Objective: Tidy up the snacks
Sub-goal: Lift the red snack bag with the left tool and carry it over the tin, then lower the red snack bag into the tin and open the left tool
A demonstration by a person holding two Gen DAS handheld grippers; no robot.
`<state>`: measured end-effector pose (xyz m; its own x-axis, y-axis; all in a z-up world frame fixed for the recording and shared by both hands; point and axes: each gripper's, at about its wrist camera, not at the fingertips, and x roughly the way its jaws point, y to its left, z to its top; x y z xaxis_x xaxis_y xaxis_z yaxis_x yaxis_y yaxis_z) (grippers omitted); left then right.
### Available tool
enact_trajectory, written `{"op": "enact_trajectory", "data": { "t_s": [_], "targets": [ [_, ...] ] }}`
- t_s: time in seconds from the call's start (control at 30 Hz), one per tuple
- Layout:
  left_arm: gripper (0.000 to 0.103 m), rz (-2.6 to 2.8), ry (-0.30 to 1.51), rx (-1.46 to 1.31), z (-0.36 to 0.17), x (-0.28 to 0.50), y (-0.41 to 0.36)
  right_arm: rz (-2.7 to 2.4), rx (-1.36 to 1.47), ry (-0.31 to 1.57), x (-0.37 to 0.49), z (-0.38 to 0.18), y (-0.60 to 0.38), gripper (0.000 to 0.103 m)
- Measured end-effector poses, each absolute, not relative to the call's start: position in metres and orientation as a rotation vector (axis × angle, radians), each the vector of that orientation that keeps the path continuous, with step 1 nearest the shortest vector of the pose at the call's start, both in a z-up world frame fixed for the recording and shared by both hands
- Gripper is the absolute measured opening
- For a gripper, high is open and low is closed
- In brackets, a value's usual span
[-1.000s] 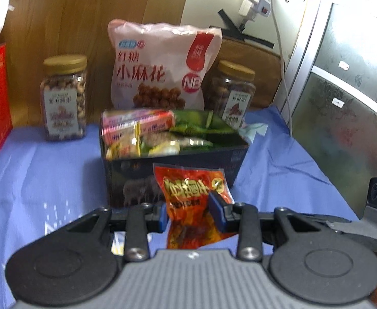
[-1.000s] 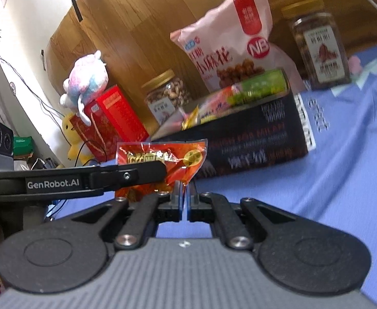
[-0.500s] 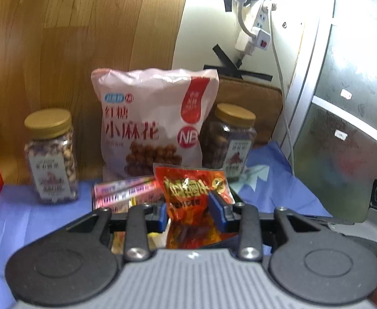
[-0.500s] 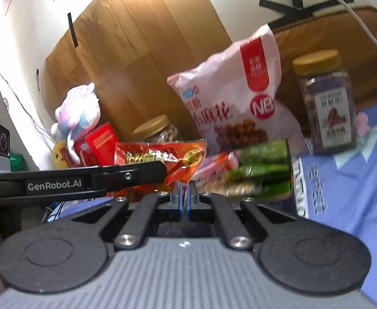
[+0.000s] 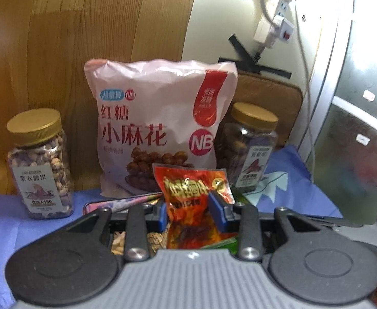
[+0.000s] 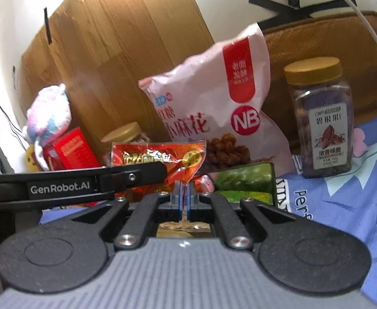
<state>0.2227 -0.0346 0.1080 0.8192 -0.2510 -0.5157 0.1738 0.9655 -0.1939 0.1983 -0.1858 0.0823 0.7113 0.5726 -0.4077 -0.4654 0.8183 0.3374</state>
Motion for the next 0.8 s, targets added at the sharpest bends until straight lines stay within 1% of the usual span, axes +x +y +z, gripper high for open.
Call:
{"op": "enact_trajectory", "data": {
  "t_s": [0.27, 0.33, 0.6, 0.8],
  "targets": [
    [0.033, -0.177, 0.595, -0.079, 0.088, 0.239, -0.041, 0.55, 0.18, 0.577, 0.214, 0.065, -0.179, 0.005],
    [0.034, -0.173, 0.597, -0.077, 0.086, 0.241, -0.04, 0.547, 0.175, 0.585, 0.216, 0.062, -0.178, 0.005],
    [0.036, -0.159, 0.595, -0.06, 0.082, 0.243, -0.041, 0.544, 0.155, 0.586, 0.217, 0.062, -0.176, 0.005],
    [0.039, -0.146, 0.607, -0.058, 0.079, 0.246, -0.039, 0.539, 0.141, 0.596, 0.219, 0.061, -0.174, 0.005]
  ]
}}
